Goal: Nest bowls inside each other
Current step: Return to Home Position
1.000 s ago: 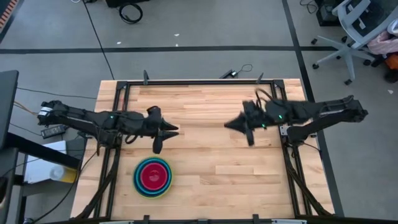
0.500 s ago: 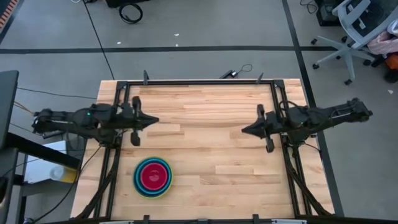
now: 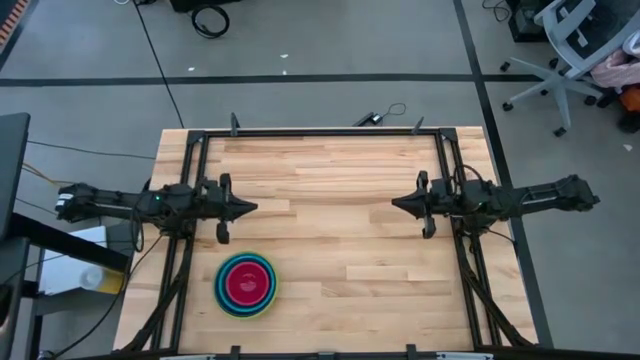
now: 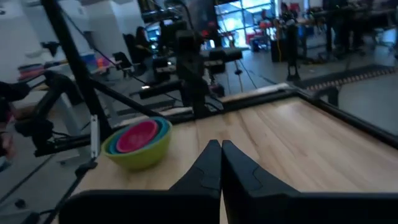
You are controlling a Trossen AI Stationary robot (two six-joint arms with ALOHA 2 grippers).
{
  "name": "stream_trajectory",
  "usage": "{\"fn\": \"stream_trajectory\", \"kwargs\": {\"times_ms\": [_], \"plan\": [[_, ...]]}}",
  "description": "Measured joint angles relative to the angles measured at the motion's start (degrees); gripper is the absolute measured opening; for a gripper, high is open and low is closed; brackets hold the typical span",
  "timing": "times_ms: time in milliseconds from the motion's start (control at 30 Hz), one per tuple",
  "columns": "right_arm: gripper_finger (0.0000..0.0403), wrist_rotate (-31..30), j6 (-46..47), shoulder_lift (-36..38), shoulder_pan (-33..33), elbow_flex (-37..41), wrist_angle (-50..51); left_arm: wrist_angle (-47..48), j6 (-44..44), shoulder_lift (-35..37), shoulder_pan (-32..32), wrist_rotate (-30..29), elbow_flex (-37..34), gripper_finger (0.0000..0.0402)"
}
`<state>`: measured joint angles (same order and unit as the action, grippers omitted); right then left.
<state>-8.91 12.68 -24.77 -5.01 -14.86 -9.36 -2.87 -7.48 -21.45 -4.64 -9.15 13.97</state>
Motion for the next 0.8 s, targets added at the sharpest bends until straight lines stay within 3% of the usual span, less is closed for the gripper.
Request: {"fn": "stream_trajectory", "kwargs": {"times_ms": [267, 533, 800], "plan": [[0.0007, 1.6, -0.5, 2.5, 4.8, 4.4, -0.5, 1.1, 2.6, 6.9, 0.0, 0.0, -1.5, 0.0002], [0.0007, 9.8, -0.5, 6.5, 12.2, 6.5, -4.6, 8.5, 2.6, 15.0, 0.0, -0.6, -1.5, 0.0002], [0.0006, 15.0, 0.7, 16.5, 14.1, 6.4, 3.1, 13.7, 2.1, 21.4, 0.0, -0.7, -0.9, 0.0002]]}}
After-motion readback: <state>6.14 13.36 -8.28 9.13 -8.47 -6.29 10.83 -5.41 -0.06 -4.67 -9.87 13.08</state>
